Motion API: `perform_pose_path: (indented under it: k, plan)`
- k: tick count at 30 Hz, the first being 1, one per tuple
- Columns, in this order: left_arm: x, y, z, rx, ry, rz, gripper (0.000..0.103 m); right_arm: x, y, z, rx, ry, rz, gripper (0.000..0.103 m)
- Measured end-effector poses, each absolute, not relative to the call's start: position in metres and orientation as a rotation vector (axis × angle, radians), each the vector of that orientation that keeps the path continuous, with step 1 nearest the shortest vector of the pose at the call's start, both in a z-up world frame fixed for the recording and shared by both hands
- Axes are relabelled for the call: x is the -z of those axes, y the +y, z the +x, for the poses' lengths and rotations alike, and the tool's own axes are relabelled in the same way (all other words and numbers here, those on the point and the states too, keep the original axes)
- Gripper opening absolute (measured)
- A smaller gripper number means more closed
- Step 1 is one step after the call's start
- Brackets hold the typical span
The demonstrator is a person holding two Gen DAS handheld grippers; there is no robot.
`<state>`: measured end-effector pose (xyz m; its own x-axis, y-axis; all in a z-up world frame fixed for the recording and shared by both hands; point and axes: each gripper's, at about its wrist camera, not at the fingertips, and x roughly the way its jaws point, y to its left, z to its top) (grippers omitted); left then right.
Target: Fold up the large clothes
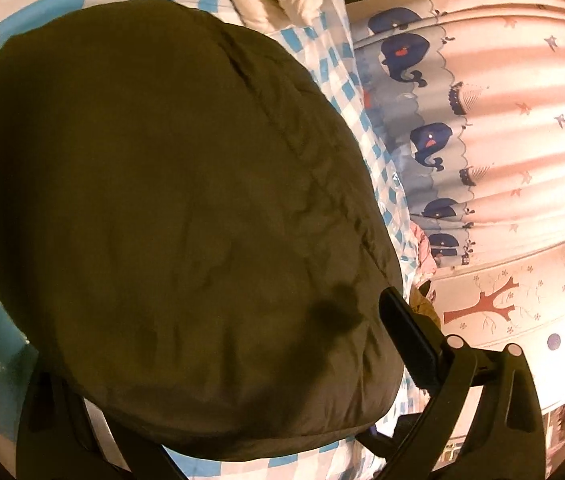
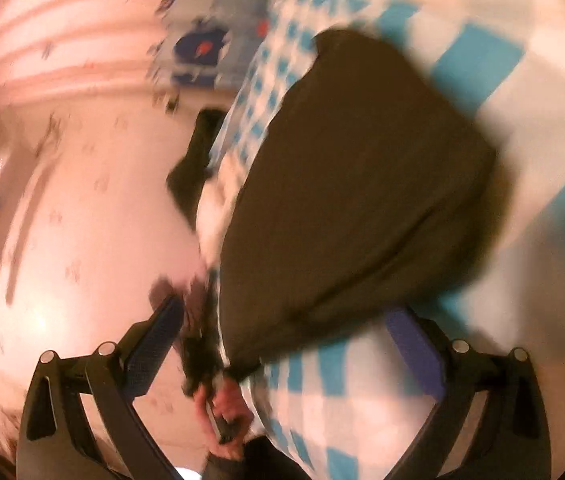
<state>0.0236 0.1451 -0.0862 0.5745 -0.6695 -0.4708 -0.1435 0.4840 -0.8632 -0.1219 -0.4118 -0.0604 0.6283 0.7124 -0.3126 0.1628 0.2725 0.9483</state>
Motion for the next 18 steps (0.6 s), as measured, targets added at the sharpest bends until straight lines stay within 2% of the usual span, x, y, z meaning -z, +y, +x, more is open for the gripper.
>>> perform_pose_path:
  k: [3, 7, 12, 18]
  plan:
    - [0.092, 0.154, 0.021, 0.354, 0.941, -1.045, 0.093, 0.073, -0.429, -0.108, -0.484, 0.876, 1.358, 0.096]
    - [0.094, 0.159, 0.023, 0.322, 0.935, -1.043, 0.093, 0.067, -0.422, -0.091, -0.507, 0.978, 1.273, 0.096]
    - [0.092, 0.159, 0.024, 0.311, 0.934, -1.016, 0.093, 0.067, -0.406, -0.114, -0.466, 1.126, 1.192, 0.096]
    - [0.094, 0.162, 0.021, 0.306, 0.925, -1.034, 0.093, 0.062, -0.428, -0.091, -0.339, 1.009, 1.189, 0.096]
